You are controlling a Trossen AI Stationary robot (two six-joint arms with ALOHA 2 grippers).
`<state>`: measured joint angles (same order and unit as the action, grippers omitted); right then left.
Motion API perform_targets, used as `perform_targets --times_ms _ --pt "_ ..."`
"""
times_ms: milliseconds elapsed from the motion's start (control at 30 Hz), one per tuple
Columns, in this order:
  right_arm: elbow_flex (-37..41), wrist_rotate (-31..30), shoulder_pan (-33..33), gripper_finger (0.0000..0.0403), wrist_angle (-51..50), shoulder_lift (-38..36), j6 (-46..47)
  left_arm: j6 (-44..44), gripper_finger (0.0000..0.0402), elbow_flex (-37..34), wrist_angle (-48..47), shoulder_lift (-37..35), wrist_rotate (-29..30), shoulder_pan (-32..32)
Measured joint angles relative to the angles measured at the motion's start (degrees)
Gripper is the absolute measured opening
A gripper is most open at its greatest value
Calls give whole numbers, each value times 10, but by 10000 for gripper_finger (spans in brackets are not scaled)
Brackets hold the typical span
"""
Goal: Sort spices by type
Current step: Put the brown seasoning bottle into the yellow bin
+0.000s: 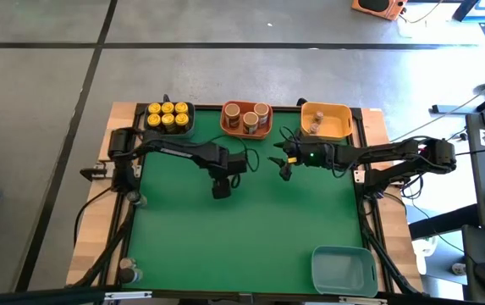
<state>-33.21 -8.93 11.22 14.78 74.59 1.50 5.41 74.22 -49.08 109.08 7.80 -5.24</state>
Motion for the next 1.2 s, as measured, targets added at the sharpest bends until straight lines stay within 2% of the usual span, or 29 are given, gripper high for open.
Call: perform_targets --times_ms 133,333,467,567,633,733,967,1100,1200 --pt "0 0 0 257 -5 0 0 -6 209 18 12 19 -2 1" --pt "0 25 1 257 -14 0 2 -14 268 30 14 21 -4 1" --pt "0 25 0 257 -13 0 -3 -22 292 50 -47 7 -4 9" --pt "0 25 0 257 -12 0 -4 -26 296 33 -81 -26 -2 19" --pt "0 25 0 257 -9 0 -4 -25 296 0 -78 -60 -2 27" --pt "0 21 0 257 -9 0 2 -21 295 -77 -19 -129 -1 34" --pt "0 24 0 257 14 0 24 42 292 -325 267 -291 0 50" --pt "0 25 0 257 64 6 75 107 292 -424 416 -324 1 57" --pt "-13 25 0 257 91 25 101 145 292 -459 447 -325 0 61"
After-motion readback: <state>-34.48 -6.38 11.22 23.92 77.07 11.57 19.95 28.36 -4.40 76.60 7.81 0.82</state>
